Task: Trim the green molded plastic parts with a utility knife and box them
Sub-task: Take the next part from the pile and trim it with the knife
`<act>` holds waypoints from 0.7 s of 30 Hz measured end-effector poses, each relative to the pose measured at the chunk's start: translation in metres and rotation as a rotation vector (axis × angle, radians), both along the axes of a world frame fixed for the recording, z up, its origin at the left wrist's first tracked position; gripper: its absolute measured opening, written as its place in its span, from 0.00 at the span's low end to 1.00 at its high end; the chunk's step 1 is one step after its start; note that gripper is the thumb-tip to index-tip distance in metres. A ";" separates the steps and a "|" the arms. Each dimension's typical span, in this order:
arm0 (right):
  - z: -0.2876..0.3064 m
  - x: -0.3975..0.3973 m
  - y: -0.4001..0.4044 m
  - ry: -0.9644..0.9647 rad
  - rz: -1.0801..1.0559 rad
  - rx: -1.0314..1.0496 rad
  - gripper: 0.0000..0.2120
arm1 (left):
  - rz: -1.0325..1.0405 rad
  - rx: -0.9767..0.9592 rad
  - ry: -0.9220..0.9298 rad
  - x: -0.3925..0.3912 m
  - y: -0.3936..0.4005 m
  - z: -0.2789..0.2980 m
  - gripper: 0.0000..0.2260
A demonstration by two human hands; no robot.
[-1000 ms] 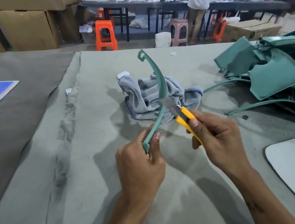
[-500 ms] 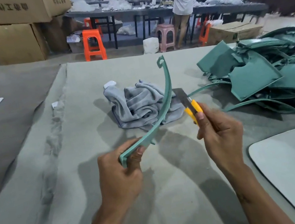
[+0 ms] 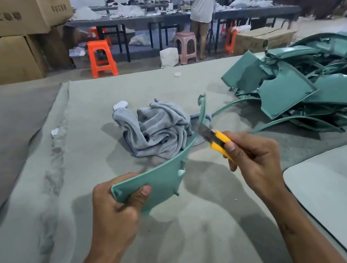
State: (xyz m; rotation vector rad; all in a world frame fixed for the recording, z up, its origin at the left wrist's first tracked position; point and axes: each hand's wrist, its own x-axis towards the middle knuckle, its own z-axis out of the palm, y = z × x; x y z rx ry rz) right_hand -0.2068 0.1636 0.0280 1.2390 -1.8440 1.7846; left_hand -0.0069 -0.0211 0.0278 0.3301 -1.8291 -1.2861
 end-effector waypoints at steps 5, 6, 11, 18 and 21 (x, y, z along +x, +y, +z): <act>-0.011 -0.012 -0.008 -0.101 -0.322 0.048 0.14 | -0.050 -0.001 -0.013 0.003 -0.007 -0.001 0.06; -0.012 -0.015 -0.006 -0.137 -0.362 0.030 0.14 | -0.055 0.007 -0.004 0.004 -0.009 -0.001 0.05; -0.012 -0.024 0.015 -0.099 -0.128 0.009 0.12 | -0.080 0.025 0.054 0.006 -0.012 0.001 0.08; -0.013 -0.028 0.015 -0.245 -0.339 -0.006 0.12 | -0.086 0.026 0.054 0.008 -0.017 0.000 0.10; -0.010 -0.025 0.015 -0.187 -0.213 -0.026 0.12 | -0.113 0.025 0.048 0.008 -0.015 0.000 0.10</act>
